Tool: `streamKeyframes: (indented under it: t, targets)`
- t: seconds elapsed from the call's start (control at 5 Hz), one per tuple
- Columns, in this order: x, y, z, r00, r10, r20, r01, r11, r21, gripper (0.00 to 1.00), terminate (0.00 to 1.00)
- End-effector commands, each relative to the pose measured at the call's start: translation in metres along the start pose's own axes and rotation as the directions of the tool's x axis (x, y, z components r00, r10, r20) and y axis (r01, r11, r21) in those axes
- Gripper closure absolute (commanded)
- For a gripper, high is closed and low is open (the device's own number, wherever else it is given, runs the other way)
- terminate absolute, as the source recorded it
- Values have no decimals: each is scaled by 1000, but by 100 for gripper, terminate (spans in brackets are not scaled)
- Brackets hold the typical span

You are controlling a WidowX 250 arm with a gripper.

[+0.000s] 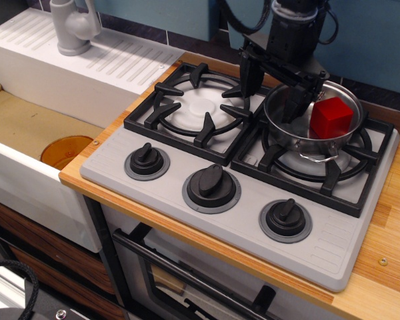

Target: Put redcube in pan and put pan on stove

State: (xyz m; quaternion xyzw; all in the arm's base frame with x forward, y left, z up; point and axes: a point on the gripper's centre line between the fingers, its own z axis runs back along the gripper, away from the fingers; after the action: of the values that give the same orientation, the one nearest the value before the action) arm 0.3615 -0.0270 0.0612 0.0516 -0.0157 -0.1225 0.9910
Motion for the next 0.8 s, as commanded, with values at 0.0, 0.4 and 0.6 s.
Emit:
streamKeyframes:
  t: [0.0, 0.4, 0.6]
  targets:
    - [14, 1, 12, 994, -1, 110, 1, 1000, -3, 0, 0]
    - [19, -5, -7, 994, -3, 111, 4, 1000, -16, 0, 0]
    - [18, -6, -11, 997, 6, 81, -4, 1000, -26, 100, 0]
